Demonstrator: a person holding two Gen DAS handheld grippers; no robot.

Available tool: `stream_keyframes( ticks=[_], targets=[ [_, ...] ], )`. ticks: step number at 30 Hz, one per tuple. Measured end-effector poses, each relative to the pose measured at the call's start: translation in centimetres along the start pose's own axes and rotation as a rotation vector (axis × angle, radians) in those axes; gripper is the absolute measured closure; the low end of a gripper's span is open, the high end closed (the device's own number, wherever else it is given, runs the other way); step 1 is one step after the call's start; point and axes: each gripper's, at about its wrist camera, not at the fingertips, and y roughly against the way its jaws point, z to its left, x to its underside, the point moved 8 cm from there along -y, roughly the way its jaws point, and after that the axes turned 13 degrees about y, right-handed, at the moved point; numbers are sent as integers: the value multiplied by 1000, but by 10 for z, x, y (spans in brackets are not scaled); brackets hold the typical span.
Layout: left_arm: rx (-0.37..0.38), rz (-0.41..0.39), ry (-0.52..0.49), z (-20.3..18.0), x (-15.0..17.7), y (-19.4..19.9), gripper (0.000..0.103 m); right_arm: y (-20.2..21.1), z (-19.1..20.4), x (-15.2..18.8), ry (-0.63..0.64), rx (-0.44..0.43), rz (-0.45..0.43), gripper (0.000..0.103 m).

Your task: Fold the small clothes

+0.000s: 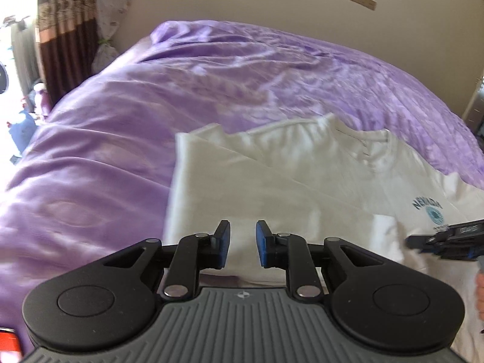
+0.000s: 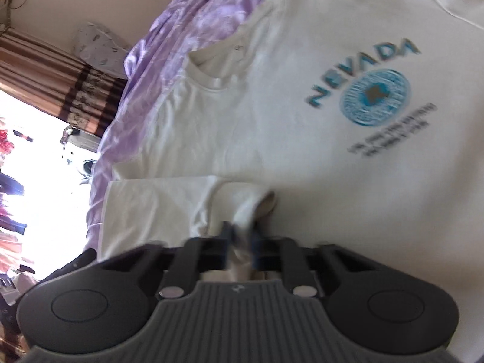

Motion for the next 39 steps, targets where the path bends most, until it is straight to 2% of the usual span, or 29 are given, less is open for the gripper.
stream_keyframes(
  ticks=[5, 11, 14, 16, 19, 24, 27, 29, 31, 33, 34, 35, 36, 38, 39],
  targets=[
    [-60, -33, 53, 26, -21, 12, 79, 26, 74, -46, 252, 44, -64, 101],
    [-38, -58, 145, 37, -46, 15, 79, 91, 178, -139, 494, 33, -224, 102],
    [-15, -54, 151, 32, -52, 10, 79, 132, 196, -174, 543, 72, -303, 102],
    [4, -41, 148, 24, -53, 2, 79, 154, 187, -188, 543, 112, -337, 102],
    [58, 11, 173, 11, -52, -21, 79, 175, 139, -197, 493, 187, -344, 102],
    [130, 95, 248, -9, -44, -71, 79, 150, 21, -175, 318, 258, -225, 102],
    [130, 116, 290, -14, -42, -97, 70, 125, -34, -157, 233, 291, -171, 102],
    [137, 134, 333, -16, -43, -113, 49, 113, -59, -146, 199, 298, -155, 102],
    [102, 135, 336, -17, -46, -128, 48, 107, -73, -144, 186, 294, -152, 102],
    [54, 129, 333, -14, -45, -139, 50, 107, -81, -144, 187, 300, -154, 102],
    [63, 130, 343, -14, -45, -142, 64, 107, -84, -145, 189, 302, -156, 102],
    [72, 125, 350, -13, -46, -142, 85, 108, -85, -146, 194, 301, -157, 102],
    [86, 117, 342, -15, -47, -141, 97, 108, -86, -146, 199, 302, -157, 102],
    [118, 72, 328, -17, -53, -129, 100, 110, -87, -146, 214, 305, -154, 102],
    [160, 55, 347, -16, -57, -121, 100, 112, -84, -147, 227, 302, -157, 102]
  ],
)
